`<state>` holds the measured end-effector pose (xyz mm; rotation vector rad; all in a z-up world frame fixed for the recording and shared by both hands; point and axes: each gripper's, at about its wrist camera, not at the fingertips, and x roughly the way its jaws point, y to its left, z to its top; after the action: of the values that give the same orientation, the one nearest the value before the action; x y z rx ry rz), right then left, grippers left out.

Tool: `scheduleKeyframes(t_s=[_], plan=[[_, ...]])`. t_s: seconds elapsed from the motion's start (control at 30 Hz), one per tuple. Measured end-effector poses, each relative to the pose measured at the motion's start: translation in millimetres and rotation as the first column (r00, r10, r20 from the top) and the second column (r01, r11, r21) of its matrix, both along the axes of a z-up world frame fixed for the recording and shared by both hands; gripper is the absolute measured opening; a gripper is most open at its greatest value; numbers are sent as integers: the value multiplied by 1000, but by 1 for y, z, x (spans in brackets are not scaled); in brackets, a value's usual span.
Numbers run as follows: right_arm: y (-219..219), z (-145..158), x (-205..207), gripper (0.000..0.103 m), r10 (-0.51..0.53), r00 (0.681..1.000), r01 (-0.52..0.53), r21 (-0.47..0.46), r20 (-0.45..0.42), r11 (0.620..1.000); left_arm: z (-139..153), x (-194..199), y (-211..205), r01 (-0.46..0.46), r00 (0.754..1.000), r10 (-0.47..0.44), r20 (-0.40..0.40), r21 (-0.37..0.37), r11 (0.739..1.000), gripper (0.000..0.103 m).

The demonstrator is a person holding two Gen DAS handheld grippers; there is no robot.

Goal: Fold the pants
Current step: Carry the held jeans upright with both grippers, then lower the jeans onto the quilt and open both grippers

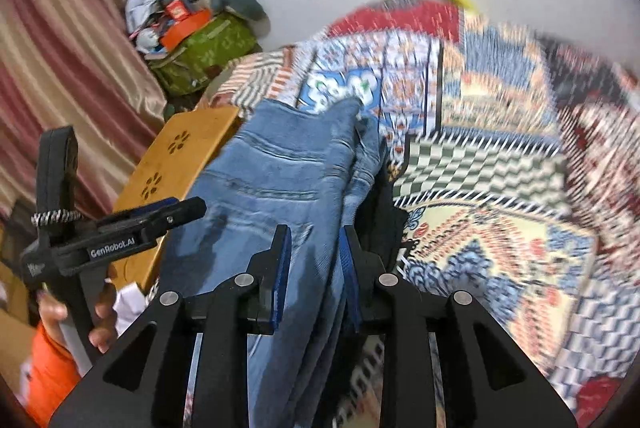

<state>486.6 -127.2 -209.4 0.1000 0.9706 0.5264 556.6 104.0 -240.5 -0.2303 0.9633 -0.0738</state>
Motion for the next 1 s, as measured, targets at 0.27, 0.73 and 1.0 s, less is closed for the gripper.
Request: scheduleKeyframes(t_s=[0.27,0.73,1.0], plan=[[-11,105,-94,22,34,974,-42,31,224,999,111,-118,-25,57,967,-69,246,57,997,63],[-34,218,-286,22,-22,796,-68,126,604,990,230,-356,-56,-14,770,-50,636,95,995,70],[-35,214,-343,58,-99,726,-8,152,681,988,230,-431,-59,-63,683,-16,730,80,995,98]])
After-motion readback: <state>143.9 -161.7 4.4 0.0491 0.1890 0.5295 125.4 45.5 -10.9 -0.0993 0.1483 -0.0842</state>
